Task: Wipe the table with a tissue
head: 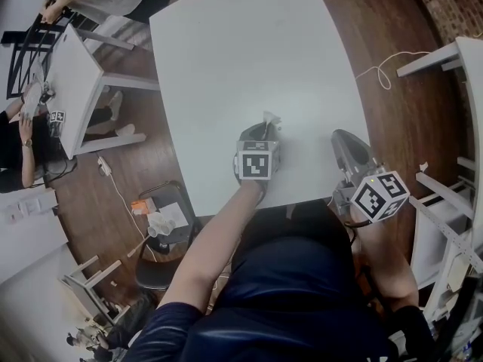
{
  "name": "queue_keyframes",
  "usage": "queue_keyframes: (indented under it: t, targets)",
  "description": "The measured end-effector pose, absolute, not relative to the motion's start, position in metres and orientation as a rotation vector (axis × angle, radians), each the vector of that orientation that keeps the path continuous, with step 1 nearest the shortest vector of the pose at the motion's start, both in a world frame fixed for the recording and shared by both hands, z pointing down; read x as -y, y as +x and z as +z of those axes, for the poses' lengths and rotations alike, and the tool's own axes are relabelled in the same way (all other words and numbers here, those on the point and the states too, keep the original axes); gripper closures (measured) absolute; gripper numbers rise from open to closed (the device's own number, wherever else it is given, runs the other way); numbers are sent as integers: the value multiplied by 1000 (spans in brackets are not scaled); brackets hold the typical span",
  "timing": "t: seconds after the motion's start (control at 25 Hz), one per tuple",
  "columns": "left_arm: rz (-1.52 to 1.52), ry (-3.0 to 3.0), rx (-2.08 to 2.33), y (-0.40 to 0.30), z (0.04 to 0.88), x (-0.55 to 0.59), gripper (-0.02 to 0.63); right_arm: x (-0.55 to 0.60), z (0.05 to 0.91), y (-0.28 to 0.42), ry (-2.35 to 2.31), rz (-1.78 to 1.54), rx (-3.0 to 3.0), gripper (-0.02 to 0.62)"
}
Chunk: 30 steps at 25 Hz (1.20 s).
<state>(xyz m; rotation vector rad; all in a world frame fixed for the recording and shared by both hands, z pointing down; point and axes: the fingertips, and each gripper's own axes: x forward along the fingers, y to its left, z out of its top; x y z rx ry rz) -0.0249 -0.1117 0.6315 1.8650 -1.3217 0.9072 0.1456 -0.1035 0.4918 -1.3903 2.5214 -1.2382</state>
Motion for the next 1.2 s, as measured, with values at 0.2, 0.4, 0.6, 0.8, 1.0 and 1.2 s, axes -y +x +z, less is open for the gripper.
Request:
queue_keyframes:
  t: [0.2, 0.4, 0.6, 0.8, 1.0, 1.2]
  targets:
    - [920, 1894, 1295, -9, 632, 108, 588, 105, 492, 146, -1384, -1237, -2523, 580]
    - [908, 1892, 1291, -2, 631, 106, 588, 103, 493, 146, -1381, -1240, -2522, 580]
    - [903, 1908, 1264, 13, 632, 102, 588, 103, 495, 151, -1386, -1246, -2518, 580]
    - [917, 1938, 1226, 31, 632, 96, 588, 104, 496, 158, -1397, -1252, -2505, 580]
    - [905, 1931, 1210, 42, 632, 93, 588, 104, 500, 163, -1413, -1268, -2491, 580]
    - [886, 1972, 1145, 60, 631, 90, 588, 105, 500, 164, -1430, -1276, -2479, 580]
